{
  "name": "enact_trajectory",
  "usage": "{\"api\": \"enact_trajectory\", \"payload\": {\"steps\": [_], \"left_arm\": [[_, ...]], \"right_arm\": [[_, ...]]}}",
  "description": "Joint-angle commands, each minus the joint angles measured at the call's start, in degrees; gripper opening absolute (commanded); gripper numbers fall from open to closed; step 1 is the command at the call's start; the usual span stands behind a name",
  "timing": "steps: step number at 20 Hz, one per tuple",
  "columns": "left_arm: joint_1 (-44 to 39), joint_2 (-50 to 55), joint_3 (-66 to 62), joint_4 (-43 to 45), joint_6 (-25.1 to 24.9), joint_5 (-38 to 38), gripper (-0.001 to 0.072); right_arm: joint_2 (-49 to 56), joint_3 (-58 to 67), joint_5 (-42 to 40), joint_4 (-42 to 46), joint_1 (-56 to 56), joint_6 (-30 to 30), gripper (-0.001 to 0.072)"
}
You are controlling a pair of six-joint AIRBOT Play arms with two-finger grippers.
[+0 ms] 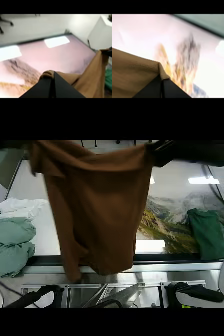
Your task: Fold the shirts.
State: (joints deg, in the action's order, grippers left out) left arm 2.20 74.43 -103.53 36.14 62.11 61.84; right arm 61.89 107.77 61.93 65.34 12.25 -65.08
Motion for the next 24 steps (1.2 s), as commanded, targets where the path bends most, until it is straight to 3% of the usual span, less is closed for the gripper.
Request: {"api": "enact_trajectory", "payload": {"steps": [1, 4, 6, 9, 12, 17, 20, 24], "left_arm": [[-4.7, 14.5, 6.2, 0.3, -5.6, -9.4, 0.0015], [-5.7, 26.6, 1.5, 0.2, -5.7, -13.9, 0.0032], [-5.7, 32.2, -4.3, 0.2, -5.4, -13.1, 0.0704], [-3.5, 35.8, -11.2, 0.4, -3.7, -6.4, 0.0696], [1.7, 34.0, -13.6, 4.7, 4.5, 6.5, 0.0696], [9.8, 24.4, 0.6, 17.4, 16.5, 24.1, 0.0695], [11.9, 16.5, 18.0, 18.3, 18.1, 25.8, 0.0695], [12.3, 6.1, 39.6, 19.8, 17.9, 22.0, 0.0695]], "right_arm": [[13.1, -1.4, 1.4, 13.0, -0.3, -8.6, 0.0016], [23.2, -1.4, 0.0, 16.5, -3.0, -13.5, 0.0016], [27.6, -1.4, -0.6, 16.5, -5.0, -15.3, 0.0016], [31.8, -1.4, -0.6, 16.5, -8.3, -16.5, 0.0015], [32.8, -1.4, -0.5, 16.5, -12.9, -16.4, 0.0016], [33.7, -1.5, 0.8, 14.1, -18.4, -16.4, 0.0016], [34.7, -1.5, 2.6, 13.5, -18.7, -15.5, 0.0016], [34.9, -1.5, 3.0, 13.5, -18.8, -15.3, 0.0016]]}}
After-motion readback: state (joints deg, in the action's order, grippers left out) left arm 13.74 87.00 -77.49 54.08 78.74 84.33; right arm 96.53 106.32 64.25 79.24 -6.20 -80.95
